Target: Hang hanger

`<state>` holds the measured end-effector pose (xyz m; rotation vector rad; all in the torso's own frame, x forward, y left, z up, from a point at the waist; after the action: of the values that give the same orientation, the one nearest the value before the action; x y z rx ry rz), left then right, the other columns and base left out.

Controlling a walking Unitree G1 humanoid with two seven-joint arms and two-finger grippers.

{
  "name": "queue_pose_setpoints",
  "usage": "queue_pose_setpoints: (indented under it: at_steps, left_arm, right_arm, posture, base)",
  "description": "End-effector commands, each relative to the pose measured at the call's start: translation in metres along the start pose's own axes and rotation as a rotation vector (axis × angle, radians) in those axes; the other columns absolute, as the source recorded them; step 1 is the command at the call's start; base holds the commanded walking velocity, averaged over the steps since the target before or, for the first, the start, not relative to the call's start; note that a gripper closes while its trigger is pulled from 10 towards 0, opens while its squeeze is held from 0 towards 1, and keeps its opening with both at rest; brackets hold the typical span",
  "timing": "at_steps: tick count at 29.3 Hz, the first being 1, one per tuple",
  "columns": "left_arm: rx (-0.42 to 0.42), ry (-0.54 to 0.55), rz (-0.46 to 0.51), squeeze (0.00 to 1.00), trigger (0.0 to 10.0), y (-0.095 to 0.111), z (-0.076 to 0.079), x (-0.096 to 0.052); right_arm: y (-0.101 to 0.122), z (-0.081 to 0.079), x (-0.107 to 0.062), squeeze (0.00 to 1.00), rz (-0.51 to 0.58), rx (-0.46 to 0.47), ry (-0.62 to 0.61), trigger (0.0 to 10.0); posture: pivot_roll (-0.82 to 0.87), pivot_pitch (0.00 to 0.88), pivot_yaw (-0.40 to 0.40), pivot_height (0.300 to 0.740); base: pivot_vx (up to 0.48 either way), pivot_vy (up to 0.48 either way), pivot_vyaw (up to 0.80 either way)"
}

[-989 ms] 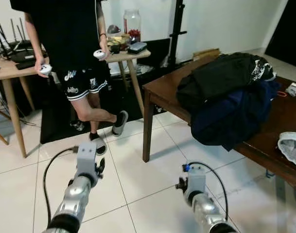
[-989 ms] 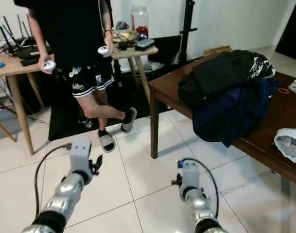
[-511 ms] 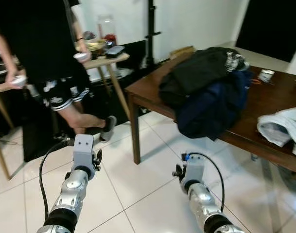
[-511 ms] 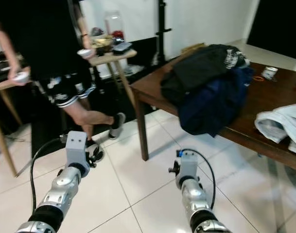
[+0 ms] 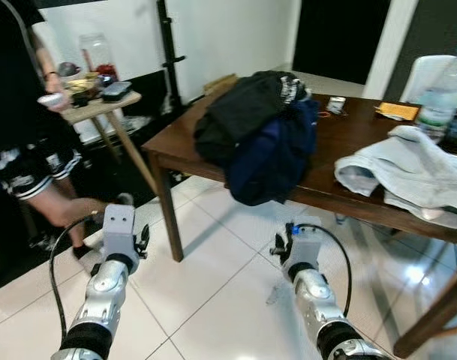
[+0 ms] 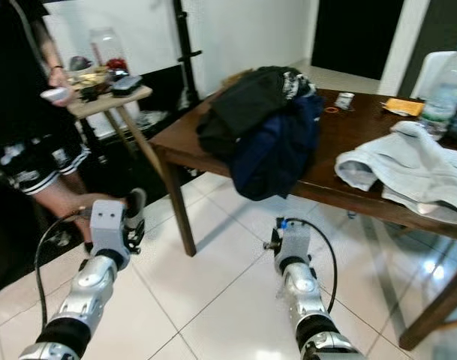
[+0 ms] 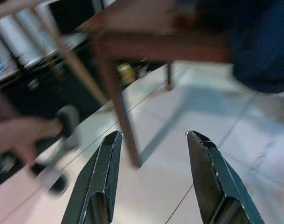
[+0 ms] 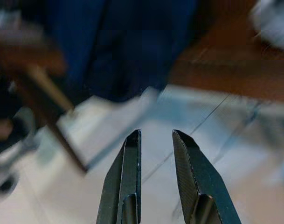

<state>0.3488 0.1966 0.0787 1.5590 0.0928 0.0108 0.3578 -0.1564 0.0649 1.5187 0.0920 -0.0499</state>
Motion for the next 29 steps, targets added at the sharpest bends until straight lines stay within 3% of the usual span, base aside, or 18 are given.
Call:
queue_pose_setpoints:
  at_steps: [1,5,13,18,26,27,29]
  left_arm:
    - [-0.019,-0.014,0.003,0.0,10.0,0.003,0.004,0.001]
    - [0.007,-0.031,0.123,0.0,10.0,0.036,0.019,0.002]
    - [0.007,-0.051,0.186,0.0,10.0,0.059,0.02,0.005]
    - [-0.01,0.044,0.278,0.0,10.0,0.094,-0.001,0.007]
    - [-0.02,0.082,0.304,0.0,10.0,0.102,-0.007,0.001]
    - [-0.048,0.102,0.305,0.0,10.0,0.103,-0.009,-0.006]
    - [-0.06,0.105,0.3,0.0,10.0,0.103,-0.01,-0.008]
  right_arm:
    - [0.011,-0.003,0.003,0.0,0.052,-0.02,0.018,10.0]
    - [0.037,0.011,0.005,0.0,0.166,0.107,-0.098,10.0]
    - [0.056,0.005,0.008,0.0,0.233,0.125,-0.078,10.0]
    - [0.091,-0.011,0.023,0.0,0.293,0.07,0.042,10.0]
    - [0.106,-0.021,0.027,0.0,0.313,0.038,0.128,10.0]
    - [0.104,-0.031,0.026,0.0,0.277,0.004,0.219,10.0]
    - [0.101,-0.034,0.026,0.0,0.257,0.001,0.247,10.0]
  posture:
    - [0.06,0.0,0.06,0.74]
    - [0.05,0.0,0.065,0.74]
    - [0.07,0.005,0.053,0.74]
    - [0.1,0.012,0.019,0.74]
    - [0.11,0.001,-0.007,0.74]
    - [0.12,0.0,-0.01,0.74]
    - [0.12,0.0,-0.01,0.74]
  base:
    - [0.0,0.0,-0.8]
    - [0.0,0.0,-0.8]
    - [0.0,0.0,-0.8]
    - [0.0,0.0,-0.8]
    - [0.0,0.0,-0.8]
    - [0.0,0.0,-0.8]
    - [0.0,0.0,-0.8]
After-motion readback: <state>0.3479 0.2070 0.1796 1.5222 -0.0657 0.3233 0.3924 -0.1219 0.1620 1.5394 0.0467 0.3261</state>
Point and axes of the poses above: a point about 5 cm out from each wrist's last joint towards the gripper, its own x axis pointing out of the wrist towards the gripper, its own y axis along the axis of the wrist's last joint, z = x × y, the point moved 2 cm from there along x, pointing out of the wrist towards the gripper, and after that the axes turned 5 degrees about -x, right-handed, at the moved point
